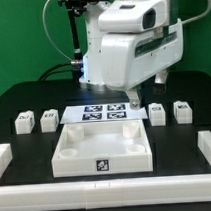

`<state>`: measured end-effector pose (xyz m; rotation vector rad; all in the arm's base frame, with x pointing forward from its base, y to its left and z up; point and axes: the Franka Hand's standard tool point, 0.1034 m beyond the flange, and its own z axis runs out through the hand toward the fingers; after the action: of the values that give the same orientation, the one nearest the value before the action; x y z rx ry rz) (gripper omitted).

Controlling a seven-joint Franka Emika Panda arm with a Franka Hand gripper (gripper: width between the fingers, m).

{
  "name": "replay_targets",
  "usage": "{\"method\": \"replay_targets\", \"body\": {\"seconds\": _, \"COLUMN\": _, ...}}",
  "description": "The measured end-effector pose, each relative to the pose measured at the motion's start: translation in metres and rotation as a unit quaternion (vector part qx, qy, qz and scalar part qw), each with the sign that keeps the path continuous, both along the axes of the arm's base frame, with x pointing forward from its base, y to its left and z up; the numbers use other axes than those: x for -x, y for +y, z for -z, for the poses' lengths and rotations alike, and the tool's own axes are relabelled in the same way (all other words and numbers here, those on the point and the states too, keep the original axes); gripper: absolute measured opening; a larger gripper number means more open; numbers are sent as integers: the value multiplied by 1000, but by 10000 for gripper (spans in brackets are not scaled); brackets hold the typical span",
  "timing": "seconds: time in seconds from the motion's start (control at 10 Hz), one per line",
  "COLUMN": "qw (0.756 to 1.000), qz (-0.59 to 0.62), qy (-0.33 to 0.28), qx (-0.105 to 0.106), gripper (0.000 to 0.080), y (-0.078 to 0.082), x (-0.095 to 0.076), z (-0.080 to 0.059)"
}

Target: Assemble one leg

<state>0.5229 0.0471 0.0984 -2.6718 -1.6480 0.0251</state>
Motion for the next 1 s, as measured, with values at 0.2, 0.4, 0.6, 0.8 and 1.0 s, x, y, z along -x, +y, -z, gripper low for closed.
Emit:
{"method": "replay_targets", "body": {"seconds": 0.2, "qw": 993, "qz": -116, "qy": 6, "qx": -3, "gripper": 650, "y": -28, "x": 57, "z": 16}}
{"method": "replay_targets", "body": {"seconds": 0.4, "qw": 960, "qz": -279, "qy": 1, "qx": -10, "gripper": 650, "y": -58, "x": 91, "z": 40}}
{"method": "replay_targets", "body": {"seconds": 0.6, "qw": 952, "qz": -303, "qy": 13, "qx": -24, "gripper": 650, "y": -81, "x": 97, "z": 72}}
{"method": "replay_targets", "body": {"seconds": 0.8, "qw": 956, "qz": -290, "qy": 22, "qx": -31, "gripper": 650, "y": -83, "x": 96, "z": 87}}
{"method": "replay_targets", "body": {"seconds": 1.0, "qw": 961, "qz": -276, "qy": 23, "qx": -31, "gripper": 650, "y": -82, "x": 95, "z": 89}}
